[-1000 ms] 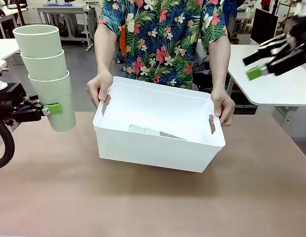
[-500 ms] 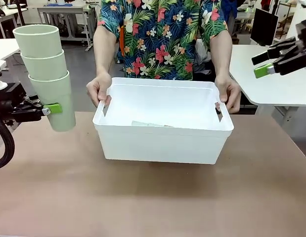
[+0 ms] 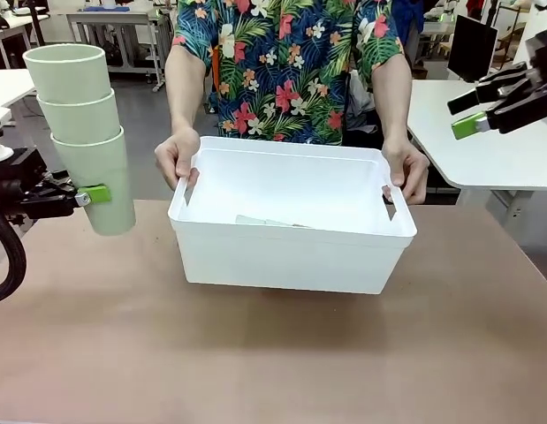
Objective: Stack the cups and store them in the basket.
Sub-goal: Place the stack of Reusable plastic cups into the Pantry Basket.
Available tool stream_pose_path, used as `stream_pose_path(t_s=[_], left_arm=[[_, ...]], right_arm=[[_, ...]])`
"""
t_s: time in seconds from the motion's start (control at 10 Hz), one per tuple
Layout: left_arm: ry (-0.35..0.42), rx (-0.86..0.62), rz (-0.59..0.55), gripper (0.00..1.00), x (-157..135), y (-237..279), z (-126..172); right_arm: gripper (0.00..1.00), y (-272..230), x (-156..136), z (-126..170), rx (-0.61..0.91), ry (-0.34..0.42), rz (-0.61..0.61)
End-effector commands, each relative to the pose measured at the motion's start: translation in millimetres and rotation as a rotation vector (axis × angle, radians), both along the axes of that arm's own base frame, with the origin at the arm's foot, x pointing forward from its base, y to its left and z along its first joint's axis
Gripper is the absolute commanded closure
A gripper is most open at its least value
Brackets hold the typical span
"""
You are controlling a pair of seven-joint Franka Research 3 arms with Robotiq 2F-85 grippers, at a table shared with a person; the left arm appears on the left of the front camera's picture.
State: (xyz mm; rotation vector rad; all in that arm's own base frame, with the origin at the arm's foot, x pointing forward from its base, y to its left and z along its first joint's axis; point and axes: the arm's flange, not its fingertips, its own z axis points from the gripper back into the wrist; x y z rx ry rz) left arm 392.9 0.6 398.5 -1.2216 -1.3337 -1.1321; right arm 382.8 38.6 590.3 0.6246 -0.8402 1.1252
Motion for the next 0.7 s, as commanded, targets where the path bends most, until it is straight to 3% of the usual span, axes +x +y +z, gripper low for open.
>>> stream_pose_path(t_s=[0.0, 0.6], left_arm=[[-0.013, -0.005, -0.001, 0.14, -1.6, -1.3, 4.2], [-0.013, -0.005, -0.001, 0.14, -1.6, -1.3, 4.2]], right_arm=[[0.0, -0.9, -0.5, 3.8, 0.016, 0.015, -0.005], [0.0, -0.9, -0.5, 3.8, 0.016, 0.015, -0.005]])
